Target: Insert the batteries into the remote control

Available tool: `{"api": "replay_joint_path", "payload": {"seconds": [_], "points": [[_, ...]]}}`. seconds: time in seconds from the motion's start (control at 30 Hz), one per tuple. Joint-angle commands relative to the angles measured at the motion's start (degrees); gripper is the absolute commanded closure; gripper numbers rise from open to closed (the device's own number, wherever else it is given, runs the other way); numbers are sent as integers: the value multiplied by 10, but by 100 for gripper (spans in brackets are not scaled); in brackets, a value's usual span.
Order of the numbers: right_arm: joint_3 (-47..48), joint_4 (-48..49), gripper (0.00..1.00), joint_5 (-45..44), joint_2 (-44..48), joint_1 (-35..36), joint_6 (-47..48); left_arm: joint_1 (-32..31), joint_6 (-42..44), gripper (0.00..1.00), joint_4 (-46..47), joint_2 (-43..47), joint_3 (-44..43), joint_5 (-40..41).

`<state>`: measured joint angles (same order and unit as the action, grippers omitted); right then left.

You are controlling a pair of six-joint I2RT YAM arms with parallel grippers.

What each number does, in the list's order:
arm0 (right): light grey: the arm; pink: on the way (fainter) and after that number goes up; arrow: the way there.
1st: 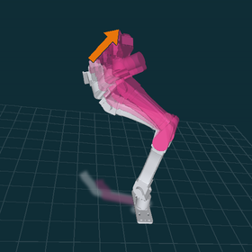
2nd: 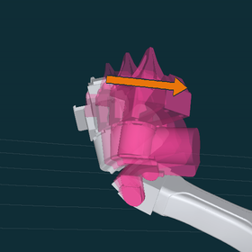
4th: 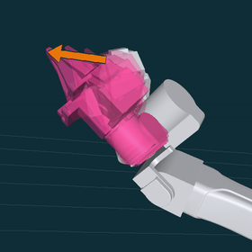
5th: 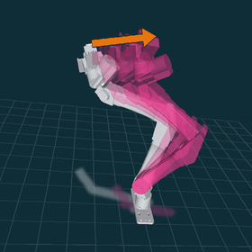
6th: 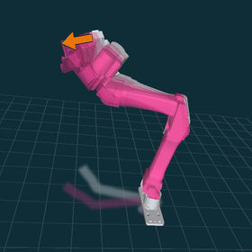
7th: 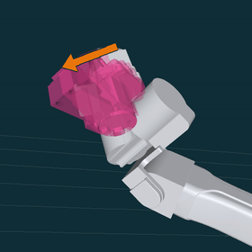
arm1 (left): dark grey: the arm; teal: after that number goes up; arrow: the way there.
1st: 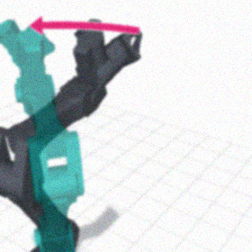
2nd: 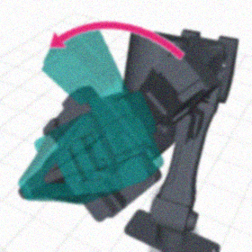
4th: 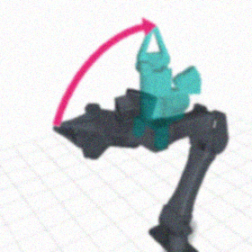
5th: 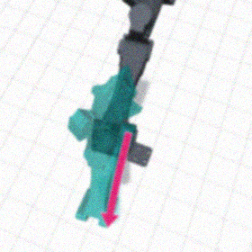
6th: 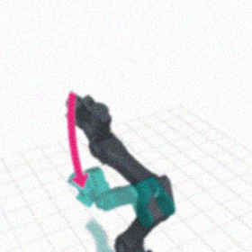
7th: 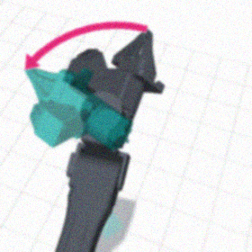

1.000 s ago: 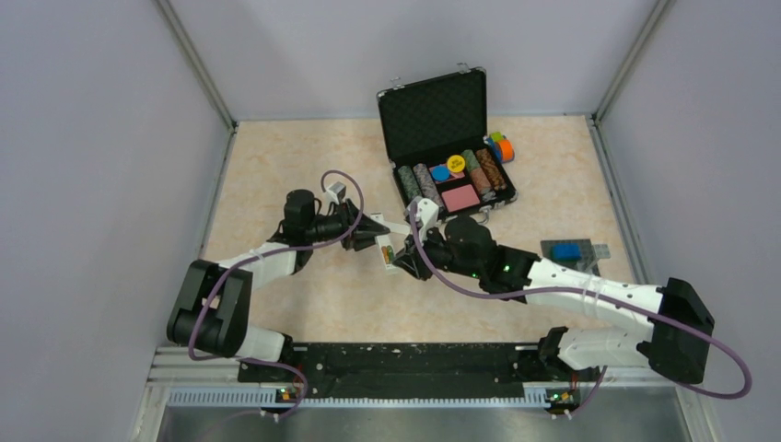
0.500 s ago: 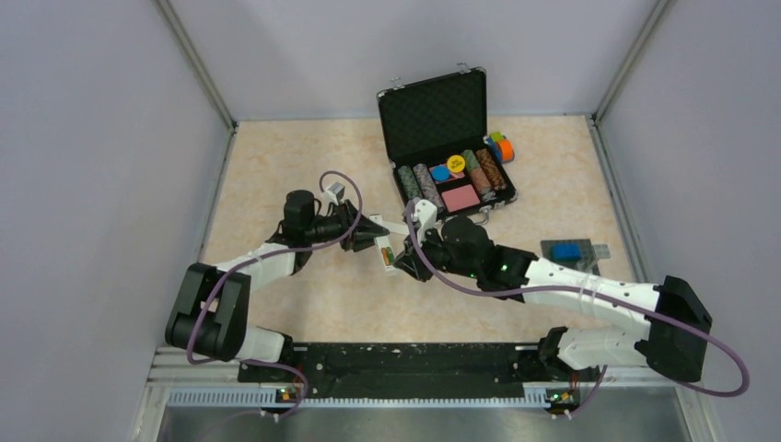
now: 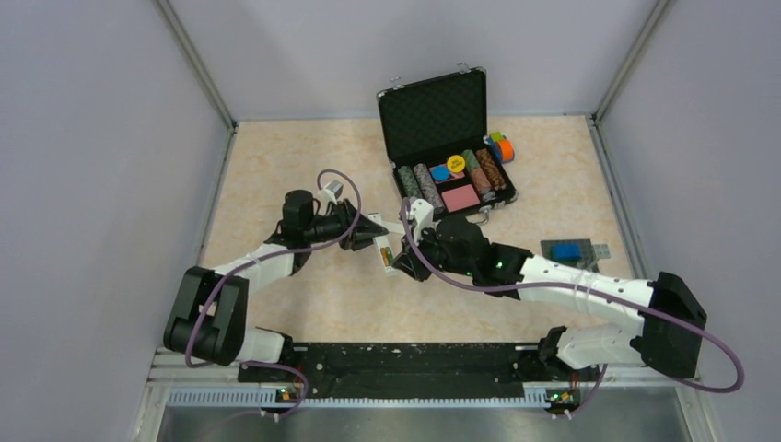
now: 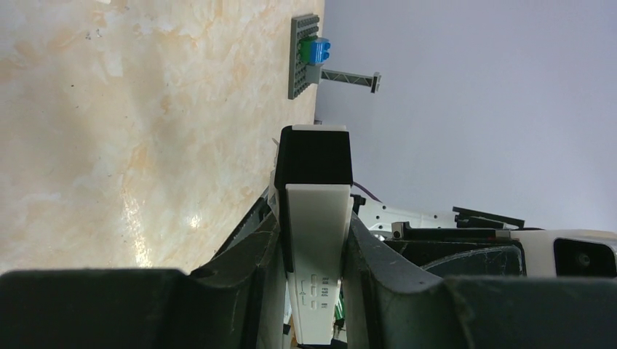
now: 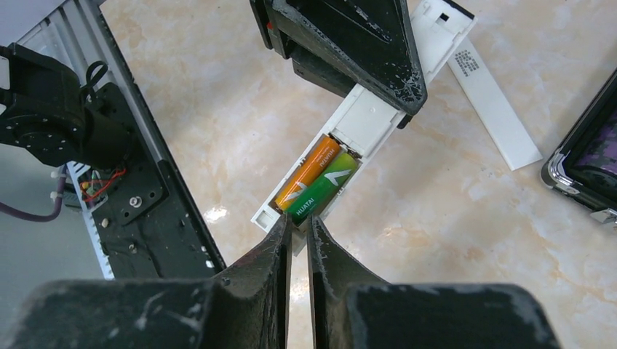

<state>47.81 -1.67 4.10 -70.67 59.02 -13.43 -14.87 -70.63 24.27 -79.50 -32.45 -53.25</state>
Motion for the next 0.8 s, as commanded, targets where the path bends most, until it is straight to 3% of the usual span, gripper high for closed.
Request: {"api": "replay_joint_path", "payload": {"seconds": [0.0,0.77], "points": [[21,-5,90,-14,-17,-16,-9,-8,-1,100,13,38,-17,-59],[16,11,97,73,-48,-57,-44,-8,8,100,55,84,-16,-75]]}}
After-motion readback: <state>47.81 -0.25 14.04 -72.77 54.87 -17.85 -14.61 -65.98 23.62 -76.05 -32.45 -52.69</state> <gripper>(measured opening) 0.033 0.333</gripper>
